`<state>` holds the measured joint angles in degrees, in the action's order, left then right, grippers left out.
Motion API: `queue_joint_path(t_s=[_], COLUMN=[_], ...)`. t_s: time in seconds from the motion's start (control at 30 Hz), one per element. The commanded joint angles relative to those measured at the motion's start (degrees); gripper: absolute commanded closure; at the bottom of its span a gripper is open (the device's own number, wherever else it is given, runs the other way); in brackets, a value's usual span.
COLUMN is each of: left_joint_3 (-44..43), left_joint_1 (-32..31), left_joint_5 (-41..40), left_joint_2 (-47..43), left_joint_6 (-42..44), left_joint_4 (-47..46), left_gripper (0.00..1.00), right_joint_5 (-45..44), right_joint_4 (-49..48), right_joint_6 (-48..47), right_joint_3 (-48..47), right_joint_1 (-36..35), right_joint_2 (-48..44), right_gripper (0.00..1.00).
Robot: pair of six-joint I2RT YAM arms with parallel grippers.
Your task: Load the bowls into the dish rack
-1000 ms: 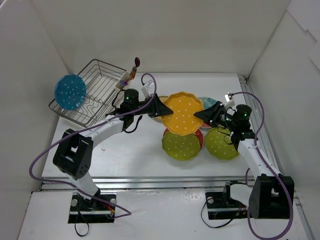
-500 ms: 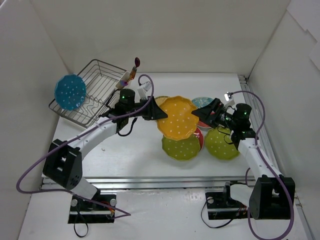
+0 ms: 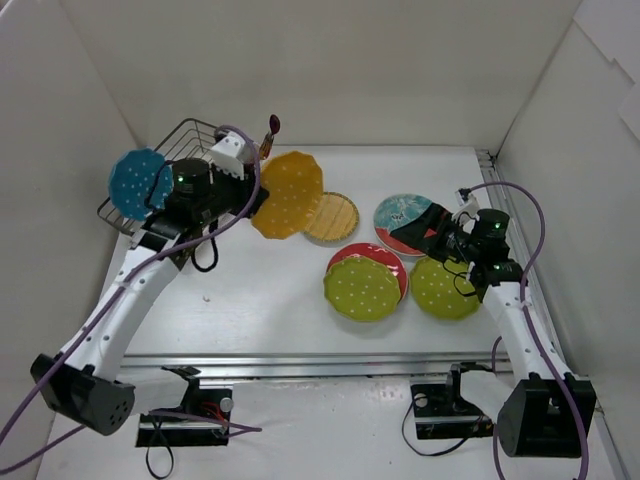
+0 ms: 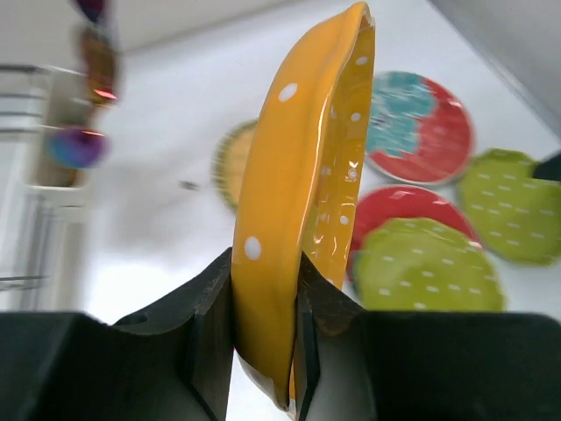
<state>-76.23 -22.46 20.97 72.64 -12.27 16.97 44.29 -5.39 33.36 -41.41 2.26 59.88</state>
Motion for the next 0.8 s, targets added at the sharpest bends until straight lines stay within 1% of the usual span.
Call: queue_joint_path(t_s=[0.0, 0.03, 0.07, 0.1, 0.23, 0.27, 0.33, 0.37, 0.47, 0.5, 0.6, 0.63, 0.67, 0.77], left_joint_3=[-5.0, -4.9, -5.4, -5.6, -6.2, -6.3, -6.4, -6.3, -6.4, -6.3, -5.3, -5.5, -5.5, -5.9], left_joint_1=[1.6, 2.8, 3.6, 4.5, 10.2, 13.4, 16.7, 19.5, 23.2, 25.3, 26.7, 27.3, 27.3, 29.4], left_joint_5=[-12.1, -15.5, -16.8, -18.6, -20.3, -19.8, -18.3, -17.9, -15.7, -14.0, -13.1, -13.1, -13.2, -12.1], left_joint_2=[-7.3, -8.0, -8.7, -8.8, -9.1, -8.9, -8.5, -8.1, -6.5, -5.5, -2.7, -1.8, -0.8, 2.2], left_joint_6=[15.0, 17.0, 20.8, 22.6, 30.3, 31.2, 32.2, 32.7, 34.4, 34.9, 38.5, 41.8, 43.2, 45.1], left_joint_4=[-5.1, -5.4, -5.8, -6.0, -9.1, -11.1, -14.4, -15.7, -19.9, -20.7, -25.2, -26.4, -26.7, -28.2], left_gripper=[1.00, 1.00, 1.00, 1.00, 1.00, 1.00, 1.00, 1.00, 1.00, 1.00, 1.00, 1.00, 1.00, 1.00], right_joint_5=[0.4, 0.6, 1.1, 1.5, 2.5, 2.8, 4.1, 5.2, 7.4, 7.6, 7.5, 7.2, 6.7, 8.1], right_joint_4=[-1.0, -1.1, -1.5, -1.6, -2.5, -2.9, -3.5, -4.8, -8.0, -8.3, -8.3, -8.2, -8.3, -10.9], right_joint_6=[-2.2, -2.2, -2.3, -2.5, -3.0, -3.3, -3.6, -3.3, -1.3, -0.8, -1.3, -1.5, -1.5, 0.3], right_joint_3=[-2.4, -2.4, -2.4, -2.4, -2.0, -1.6, -1.0, -0.6, 0.9, 1.1, 1.1, 1.4, 1.6, 2.7], right_joint_1=[0.3, 0.3, 0.3, 0.4, 0.5, 0.4, 0.6, 0.6, 0.6, 0.6, 0.5, 0.6, 0.6, 0.5], right_joint_2=[-0.5, -0.2, 0.3, 0.6, 1.7, 2.0, 3.4, 4.4, 5.8, 6.0, 6.4, 6.5, 6.7, 7.2], right_gripper=[0.05, 0.05, 0.05, 0.05, 0.05, 0.05, 0.05, 0.05, 0.06, 0.06, 0.06, 0.06, 0.06, 0.06])
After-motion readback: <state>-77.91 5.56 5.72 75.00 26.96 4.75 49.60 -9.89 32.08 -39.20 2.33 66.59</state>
